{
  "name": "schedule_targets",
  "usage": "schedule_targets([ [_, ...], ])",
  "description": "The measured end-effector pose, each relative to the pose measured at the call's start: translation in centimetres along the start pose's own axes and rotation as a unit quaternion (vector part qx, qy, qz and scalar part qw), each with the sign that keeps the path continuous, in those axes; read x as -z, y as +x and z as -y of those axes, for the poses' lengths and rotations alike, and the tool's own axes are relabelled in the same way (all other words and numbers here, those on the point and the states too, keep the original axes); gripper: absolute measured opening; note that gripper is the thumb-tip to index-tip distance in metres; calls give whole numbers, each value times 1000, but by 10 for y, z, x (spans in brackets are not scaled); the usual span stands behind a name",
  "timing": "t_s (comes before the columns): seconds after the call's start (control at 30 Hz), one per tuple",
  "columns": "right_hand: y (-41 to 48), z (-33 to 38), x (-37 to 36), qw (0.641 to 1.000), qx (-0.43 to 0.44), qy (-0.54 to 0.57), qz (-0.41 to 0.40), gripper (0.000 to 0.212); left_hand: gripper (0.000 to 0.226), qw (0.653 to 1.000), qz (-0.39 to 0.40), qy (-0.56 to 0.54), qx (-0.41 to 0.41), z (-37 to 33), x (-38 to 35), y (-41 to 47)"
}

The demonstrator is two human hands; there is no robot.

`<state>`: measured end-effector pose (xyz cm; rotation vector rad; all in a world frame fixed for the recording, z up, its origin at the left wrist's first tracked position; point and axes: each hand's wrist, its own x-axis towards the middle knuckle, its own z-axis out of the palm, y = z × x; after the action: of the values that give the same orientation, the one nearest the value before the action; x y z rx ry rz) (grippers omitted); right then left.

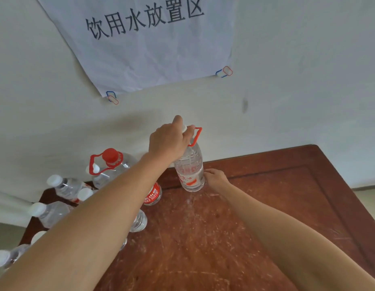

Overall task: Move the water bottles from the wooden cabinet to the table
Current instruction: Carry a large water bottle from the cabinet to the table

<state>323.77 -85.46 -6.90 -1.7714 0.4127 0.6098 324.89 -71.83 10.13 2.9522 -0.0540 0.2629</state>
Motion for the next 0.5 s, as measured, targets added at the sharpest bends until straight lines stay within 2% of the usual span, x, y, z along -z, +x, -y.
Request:
schedule_targets([
  [0.03,-8,-2,4,1000,3,-24,1,15,43,1000,7,-5,1,-2,0,-1],
  [0.13,-29,-13,12,991,33,-132,4,29,45,999,38,-30,19,1,3,-13],
  [0.23,-47,-20,9,972,59,-228,12,29,50,998,50,-39,27,14,12,-42],
  [0.4,-92,-18,-37,897,133,-417,55,35,34,995,67,-60,42,64,41,-134],
  [0.5,-129,-19,-95,835,196,-502,107,41,27,992,83,-14,89,115,63,-221],
])
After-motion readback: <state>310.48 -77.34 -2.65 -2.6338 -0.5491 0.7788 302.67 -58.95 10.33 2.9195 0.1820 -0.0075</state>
